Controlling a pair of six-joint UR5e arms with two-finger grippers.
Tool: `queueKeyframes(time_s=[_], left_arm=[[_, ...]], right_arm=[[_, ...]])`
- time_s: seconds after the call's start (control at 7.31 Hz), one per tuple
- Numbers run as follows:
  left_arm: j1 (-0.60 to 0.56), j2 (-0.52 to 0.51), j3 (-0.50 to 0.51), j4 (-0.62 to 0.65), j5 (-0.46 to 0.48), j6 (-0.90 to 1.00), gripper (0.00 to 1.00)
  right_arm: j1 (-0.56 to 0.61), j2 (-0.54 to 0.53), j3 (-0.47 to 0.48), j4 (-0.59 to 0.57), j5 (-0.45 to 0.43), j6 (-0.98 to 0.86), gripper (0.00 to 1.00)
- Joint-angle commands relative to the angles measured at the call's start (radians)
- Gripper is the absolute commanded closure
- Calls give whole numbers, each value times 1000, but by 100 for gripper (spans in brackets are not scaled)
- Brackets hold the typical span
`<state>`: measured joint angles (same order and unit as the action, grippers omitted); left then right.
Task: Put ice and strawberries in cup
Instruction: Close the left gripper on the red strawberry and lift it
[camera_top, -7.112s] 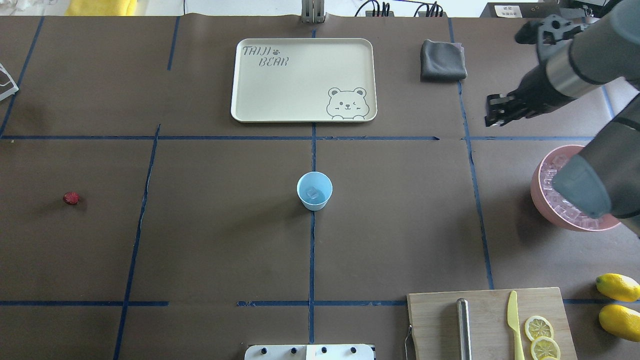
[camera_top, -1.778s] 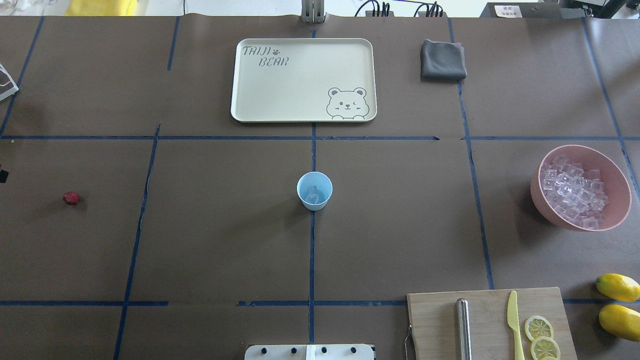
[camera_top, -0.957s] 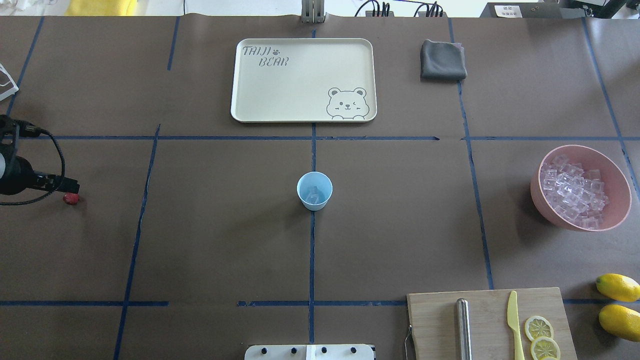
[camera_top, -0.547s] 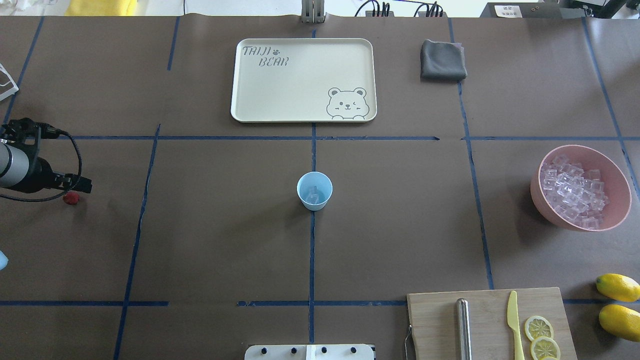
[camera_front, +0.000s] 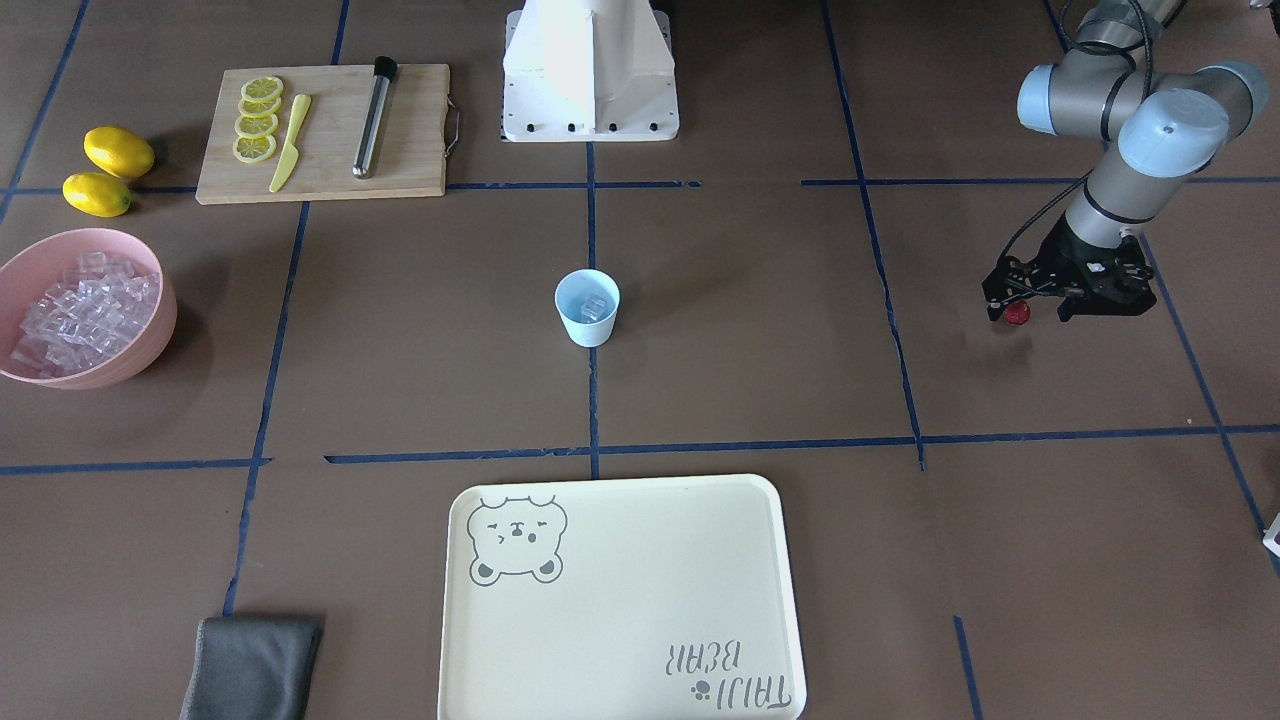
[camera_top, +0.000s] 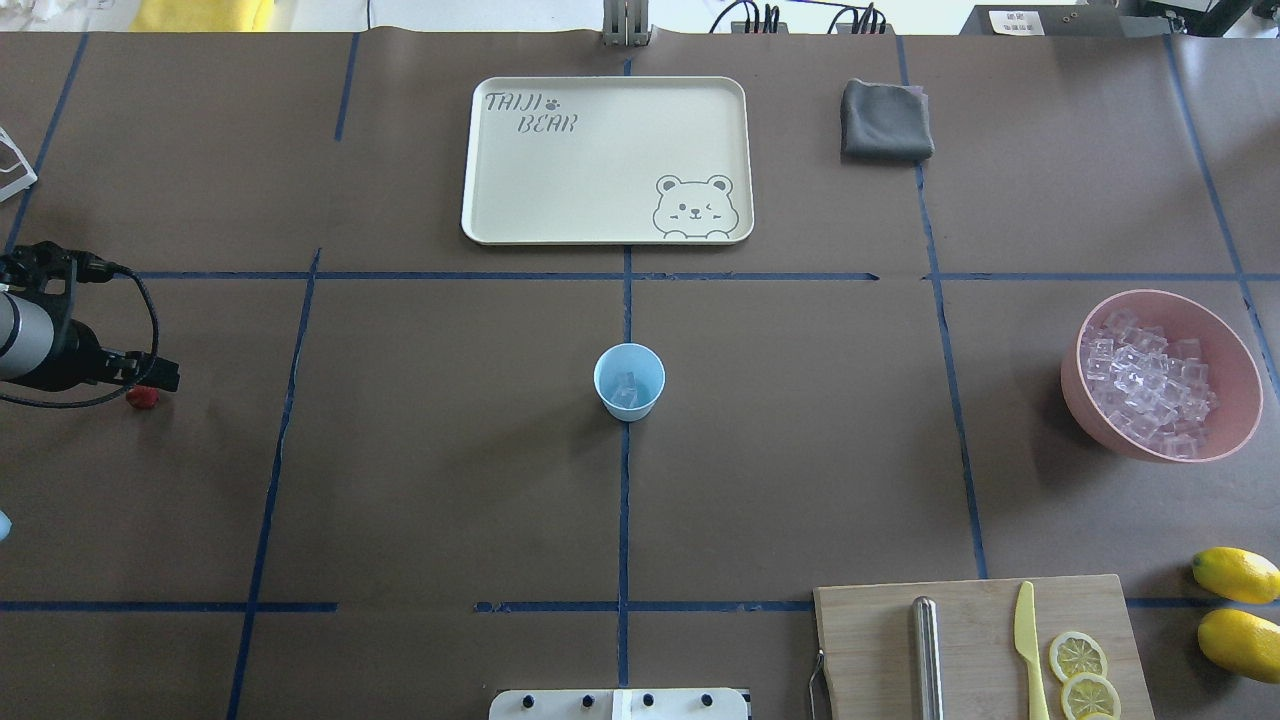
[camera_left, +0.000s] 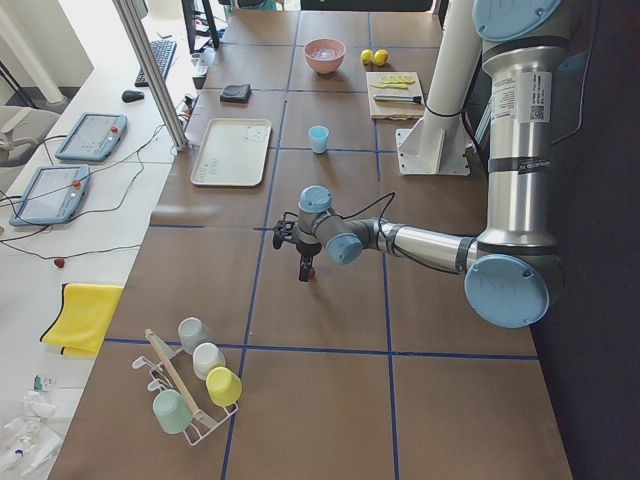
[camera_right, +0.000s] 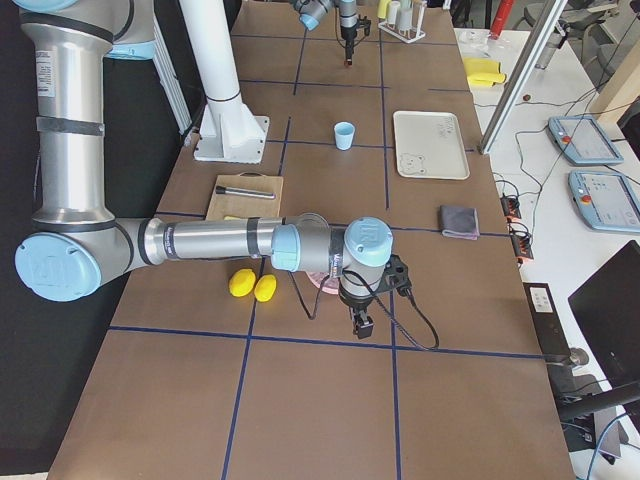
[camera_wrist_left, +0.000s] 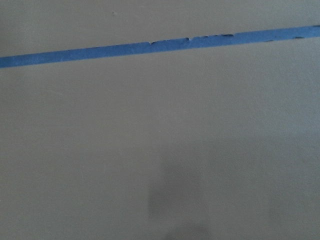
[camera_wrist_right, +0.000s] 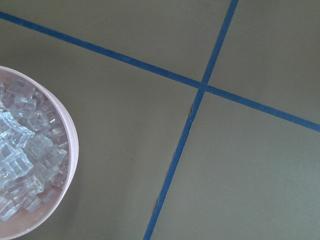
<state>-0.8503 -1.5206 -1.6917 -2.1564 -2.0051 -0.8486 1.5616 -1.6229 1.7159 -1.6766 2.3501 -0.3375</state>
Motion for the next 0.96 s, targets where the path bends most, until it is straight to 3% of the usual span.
queueKeyframes(time_s=[0.0,0.55,0.68,0.82], left_arm=[[1,0,3,3,-1,0,2],[8,-1,33,1,-44,0,4],[10,-1,33,1,-44,-1,10],[11,-1,29,0,-46,-24,33]], right_arm=[[0,0,-1,0,0,0,0],[0,-2,-2,0,-2,-2,0],[0,-2,-2,0,-2,0,0],[0,-2,-2,0,-2,0,0]])
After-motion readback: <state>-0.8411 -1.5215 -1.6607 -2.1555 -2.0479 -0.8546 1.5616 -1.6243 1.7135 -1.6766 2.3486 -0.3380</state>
